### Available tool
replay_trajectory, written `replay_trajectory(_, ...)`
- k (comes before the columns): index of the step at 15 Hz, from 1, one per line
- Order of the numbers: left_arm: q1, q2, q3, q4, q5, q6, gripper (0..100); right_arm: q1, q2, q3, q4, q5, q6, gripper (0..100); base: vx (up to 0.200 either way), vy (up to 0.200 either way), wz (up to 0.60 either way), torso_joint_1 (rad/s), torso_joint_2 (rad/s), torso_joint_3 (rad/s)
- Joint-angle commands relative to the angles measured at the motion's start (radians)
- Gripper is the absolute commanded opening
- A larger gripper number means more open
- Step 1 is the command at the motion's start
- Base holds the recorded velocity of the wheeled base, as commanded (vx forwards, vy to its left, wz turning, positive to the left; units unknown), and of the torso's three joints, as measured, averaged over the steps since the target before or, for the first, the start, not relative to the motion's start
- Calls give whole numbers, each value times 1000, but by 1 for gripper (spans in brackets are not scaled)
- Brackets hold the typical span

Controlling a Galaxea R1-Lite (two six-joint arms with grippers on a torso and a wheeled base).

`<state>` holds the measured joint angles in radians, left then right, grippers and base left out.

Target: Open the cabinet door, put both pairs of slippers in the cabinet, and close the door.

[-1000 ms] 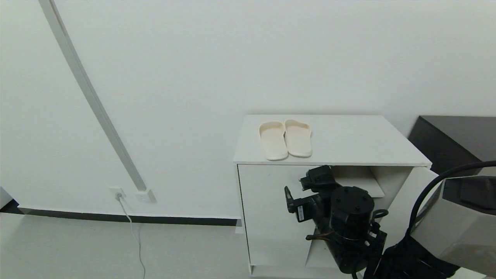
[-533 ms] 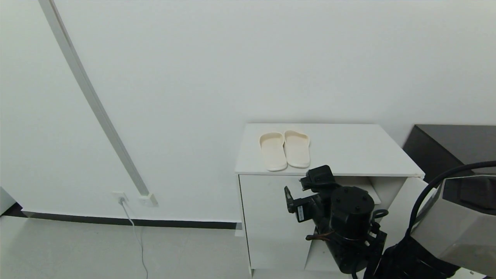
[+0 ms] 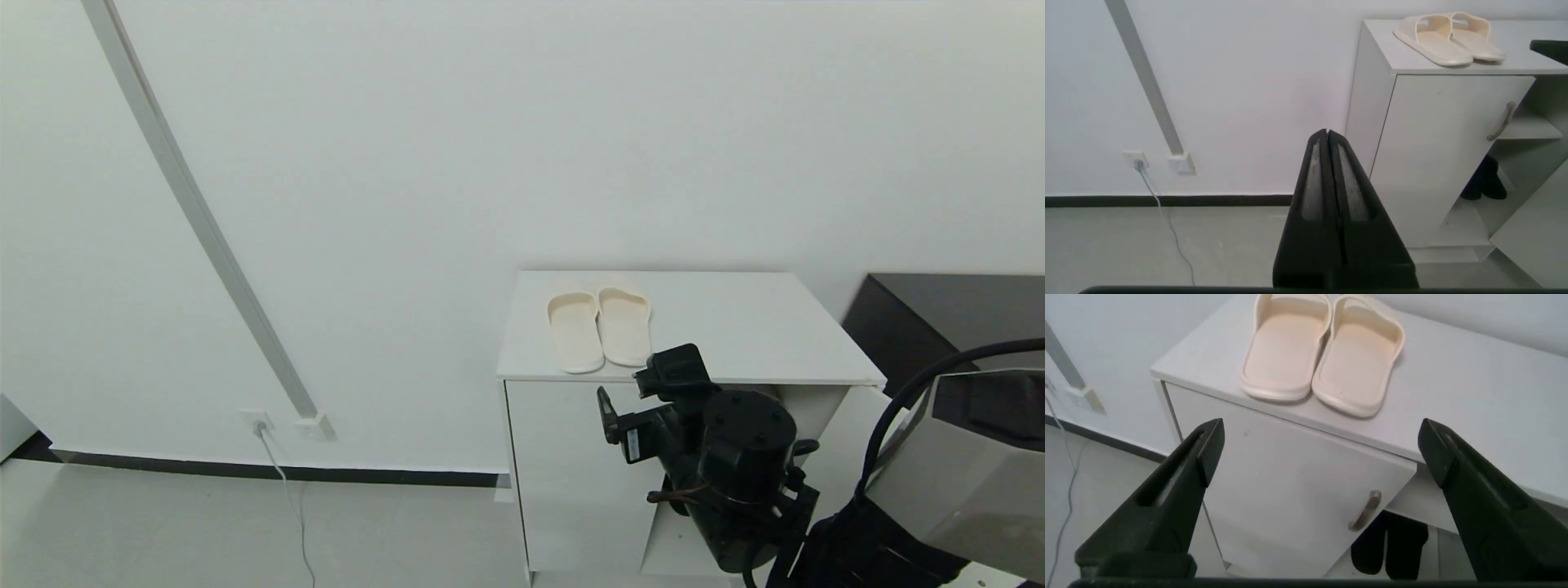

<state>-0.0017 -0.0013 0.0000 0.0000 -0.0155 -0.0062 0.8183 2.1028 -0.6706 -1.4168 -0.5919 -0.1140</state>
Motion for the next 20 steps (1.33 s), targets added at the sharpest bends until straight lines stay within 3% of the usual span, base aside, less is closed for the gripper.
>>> replay_trajectory(1,0,1,0,0,0,0,0,-1,2,0,-1,1,-9,100,0,0,0,0,0,0)
replay_trajectory(4,0,1,0,0,0,3,0,-25,-17,-69,32,0,-15,100,0,0,0,0,0,0)
replay_trajectory(9,0,1,0,0,-1,3,0,-53,-96,-259,331,0,7,100,0,0,0,0,0,0)
replay_trajectory(15,0,1,0,0,-1,3,0,-38,-110,-527,814,0,251,100,0,0,0,0,0,0)
replay_trajectory(20,0,1,0,0,-1,2,0,-31,-90,-538,871,1,286,100,120,0,0,0,2,1)
